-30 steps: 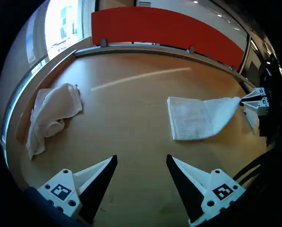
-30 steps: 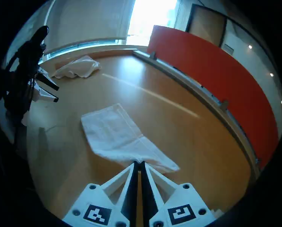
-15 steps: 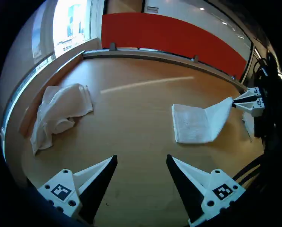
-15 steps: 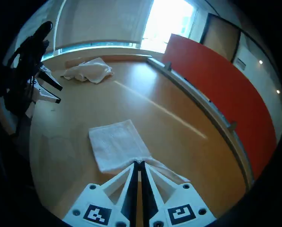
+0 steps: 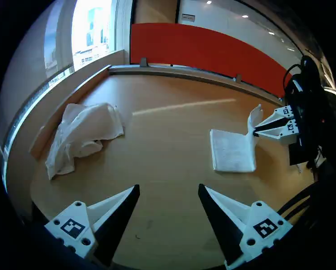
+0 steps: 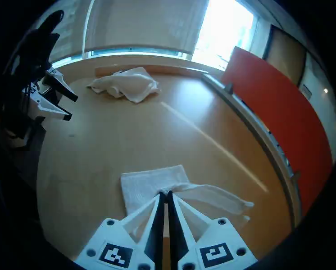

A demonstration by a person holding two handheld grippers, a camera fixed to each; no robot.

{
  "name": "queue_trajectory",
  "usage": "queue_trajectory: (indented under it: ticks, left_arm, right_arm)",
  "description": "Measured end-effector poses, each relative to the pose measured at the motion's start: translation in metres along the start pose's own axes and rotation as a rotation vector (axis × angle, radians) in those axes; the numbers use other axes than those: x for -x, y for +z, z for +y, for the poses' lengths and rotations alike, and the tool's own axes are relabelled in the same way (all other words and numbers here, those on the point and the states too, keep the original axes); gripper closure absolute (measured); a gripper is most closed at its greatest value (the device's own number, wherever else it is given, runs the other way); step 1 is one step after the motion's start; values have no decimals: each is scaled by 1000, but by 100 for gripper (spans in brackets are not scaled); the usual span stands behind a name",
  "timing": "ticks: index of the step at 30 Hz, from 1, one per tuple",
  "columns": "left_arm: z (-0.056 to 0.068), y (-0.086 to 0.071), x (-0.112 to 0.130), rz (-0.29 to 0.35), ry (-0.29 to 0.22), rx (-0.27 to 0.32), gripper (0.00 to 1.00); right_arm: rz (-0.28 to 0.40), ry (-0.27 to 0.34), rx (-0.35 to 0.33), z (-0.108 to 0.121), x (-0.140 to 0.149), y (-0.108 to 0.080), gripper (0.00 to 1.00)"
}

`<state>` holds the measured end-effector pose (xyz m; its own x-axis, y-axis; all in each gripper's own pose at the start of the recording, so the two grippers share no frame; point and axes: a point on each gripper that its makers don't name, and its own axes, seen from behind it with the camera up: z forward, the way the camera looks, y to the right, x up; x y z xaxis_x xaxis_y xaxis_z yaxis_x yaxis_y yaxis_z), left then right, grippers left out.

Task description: Fold towel

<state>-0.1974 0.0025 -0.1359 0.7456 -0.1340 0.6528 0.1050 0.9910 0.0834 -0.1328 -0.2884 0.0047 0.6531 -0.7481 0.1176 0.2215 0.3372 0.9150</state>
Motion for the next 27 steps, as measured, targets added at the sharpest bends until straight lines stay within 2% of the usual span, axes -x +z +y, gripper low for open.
queue_trajectory:
  ticks: [8,15,19,23,24,25,27]
  left_arm:
    - [-10,-9,5,2,-16,-20,4]
    - [-12,-9,6,1,-25,-23,4]
    - [-12,-7,6,-2,-22,-23,4]
    - [-12,-6,7,-6,-16,-25,4]
    - [-13,-5,7,-7,-15,-24,4]
    - [-13,-5,7,-7,-15,-24,4]
    - [-13,-5,7,-7,-15,-24,4]
  right_arm:
    - [-28,10,-92,-37,4,48,95]
    - [-55,26,-118,-48,15,65,93]
    - [-51,30,-111,-47,15,65,76]
    - [-43,33,-103,-45,14,61,42]
    - [-41,35,-103,-45,15,59,36]
    - [-39,39,-103,-45,15,57,31]
    - [-38,47,-102,-44,17,54,30]
